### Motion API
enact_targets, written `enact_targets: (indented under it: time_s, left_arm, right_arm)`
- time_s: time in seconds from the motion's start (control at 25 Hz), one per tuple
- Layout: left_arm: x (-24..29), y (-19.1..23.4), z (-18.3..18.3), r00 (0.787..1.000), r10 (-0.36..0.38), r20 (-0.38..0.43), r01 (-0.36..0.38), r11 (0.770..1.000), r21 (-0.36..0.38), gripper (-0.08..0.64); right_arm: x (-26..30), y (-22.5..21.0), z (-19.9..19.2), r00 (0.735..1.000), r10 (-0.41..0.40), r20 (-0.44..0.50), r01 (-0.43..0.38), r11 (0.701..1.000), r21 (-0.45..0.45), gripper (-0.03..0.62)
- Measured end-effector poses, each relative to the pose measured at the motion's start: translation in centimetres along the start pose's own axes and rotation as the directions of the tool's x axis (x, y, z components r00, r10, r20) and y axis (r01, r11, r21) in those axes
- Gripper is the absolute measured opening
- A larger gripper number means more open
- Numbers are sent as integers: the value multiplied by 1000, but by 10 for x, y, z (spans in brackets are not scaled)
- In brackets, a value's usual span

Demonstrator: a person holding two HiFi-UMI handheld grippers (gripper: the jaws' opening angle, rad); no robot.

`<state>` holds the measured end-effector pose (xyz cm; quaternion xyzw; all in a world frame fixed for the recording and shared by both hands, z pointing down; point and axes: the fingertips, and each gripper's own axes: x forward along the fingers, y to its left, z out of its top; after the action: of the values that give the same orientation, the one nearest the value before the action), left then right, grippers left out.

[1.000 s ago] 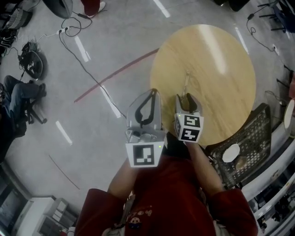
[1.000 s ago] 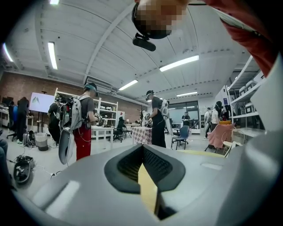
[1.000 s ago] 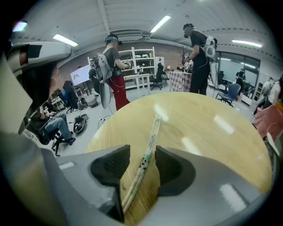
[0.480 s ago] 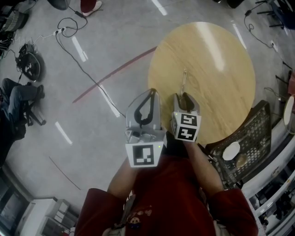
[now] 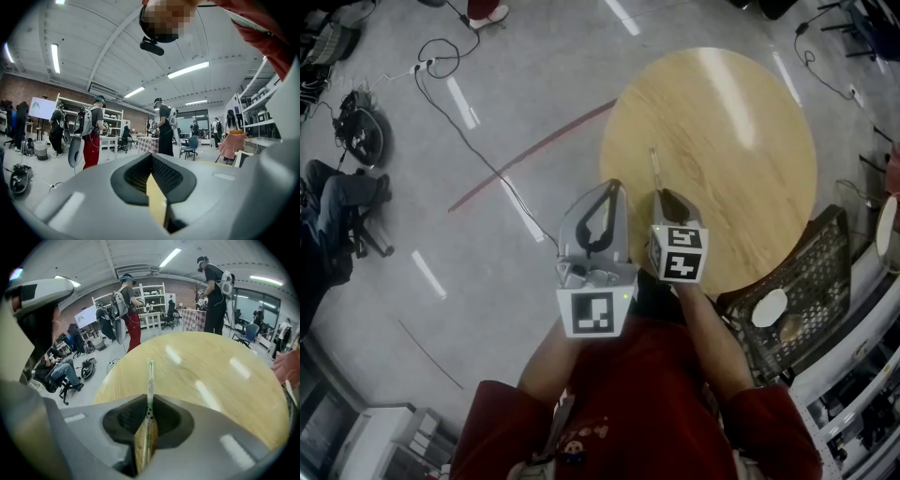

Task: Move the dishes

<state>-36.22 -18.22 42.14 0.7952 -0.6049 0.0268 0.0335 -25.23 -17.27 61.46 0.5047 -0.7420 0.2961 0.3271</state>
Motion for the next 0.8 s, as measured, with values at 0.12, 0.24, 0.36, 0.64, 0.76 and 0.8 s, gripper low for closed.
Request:
enact_targets:
  time_s: [0.12, 0.24, 0.36, 0.64, 0.76, 0.8]
  left_arm:
    - [0, -1, 1, 1000, -7, 0, 7, 1000, 3, 8]
    - [0, -2, 5, 1000, -21, 5, 21, 1000, 13, 8]
    - [-1, -4, 7, 1000, -29, 5, 29, 999, 16, 8]
    - [-1, -17, 20, 998, -58, 27, 57, 998, 28, 8]
    - [2, -30, 30, 996, -78, 49, 76, 996, 35, 8]
    - [4, -36, 34, 995, -87, 59, 84, 996, 37, 8]
  right_arm:
    - [0, 3, 0, 1000, 2, 3, -2, 1000, -6, 41]
    - [-3, 6, 3, 1000, 3, 14, -3, 1000, 3, 35]
    - [-7, 8, 2, 1000, 10, 18, -10, 1000, 7, 34]
    - [-26, -2, 10, 997, -13, 71, 11, 999, 33, 32]
    - [-40, -15, 15, 995, -33, 99, 27, 998, 57, 32]
    - [-45, -20, 16, 993, -42, 109, 35, 997, 66, 32]
